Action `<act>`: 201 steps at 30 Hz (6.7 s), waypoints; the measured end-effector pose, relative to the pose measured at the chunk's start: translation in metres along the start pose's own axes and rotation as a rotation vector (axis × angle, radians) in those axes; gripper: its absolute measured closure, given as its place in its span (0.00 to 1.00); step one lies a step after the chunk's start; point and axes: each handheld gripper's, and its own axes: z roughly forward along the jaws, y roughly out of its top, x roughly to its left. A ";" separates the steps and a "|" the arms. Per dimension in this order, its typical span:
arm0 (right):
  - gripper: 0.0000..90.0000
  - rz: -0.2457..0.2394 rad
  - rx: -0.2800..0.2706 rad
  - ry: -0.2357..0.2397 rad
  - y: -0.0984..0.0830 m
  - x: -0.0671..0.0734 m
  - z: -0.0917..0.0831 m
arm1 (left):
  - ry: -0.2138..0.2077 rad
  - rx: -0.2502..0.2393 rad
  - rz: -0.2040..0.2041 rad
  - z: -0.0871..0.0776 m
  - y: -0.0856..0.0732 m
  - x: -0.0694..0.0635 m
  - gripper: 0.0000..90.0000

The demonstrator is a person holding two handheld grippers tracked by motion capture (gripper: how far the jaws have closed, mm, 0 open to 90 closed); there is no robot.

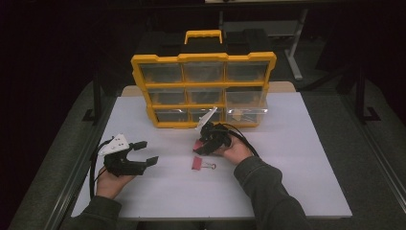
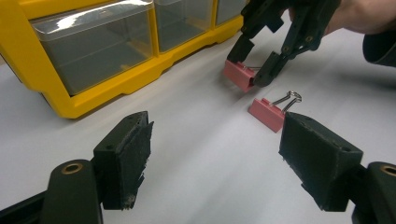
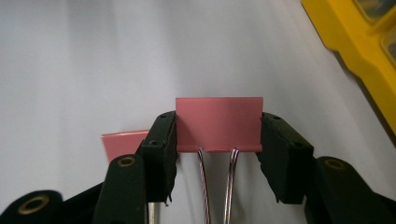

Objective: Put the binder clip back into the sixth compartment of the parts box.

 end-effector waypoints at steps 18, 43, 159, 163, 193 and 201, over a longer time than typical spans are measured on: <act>0.54 0.012 -0.039 0.067 0.016 0.015 -0.040 | 0.003 -0.008 0.001 0.000 0.000 -0.001 0.25; 0.54 -0.015 -0.088 0.093 0.033 0.019 -0.092 | 0.009 -0.003 0.022 0.000 0.000 0.001 0.25; 0.46 0.073 -0.154 -0.088 0.028 -0.026 -0.216 | 0.001 -0.029 -0.013 -0.004 0.002 0.001 0.26; 0.45 0.059 -0.157 -0.070 0.033 -0.017 -0.213 | 0.002 -0.024 -0.009 -0.004 0.002 0.001 0.26; 0.40 -0.045 -0.140 0.005 0.035 0.027 -0.162 | -0.001 -0.036 -0.022 -0.002 0.001 -0.001 0.26; 0.39 -0.061 -0.139 0.015 0.032 0.038 -0.145 | -0.002 -0.035 -0.022 -0.003 0.002 -0.001 0.26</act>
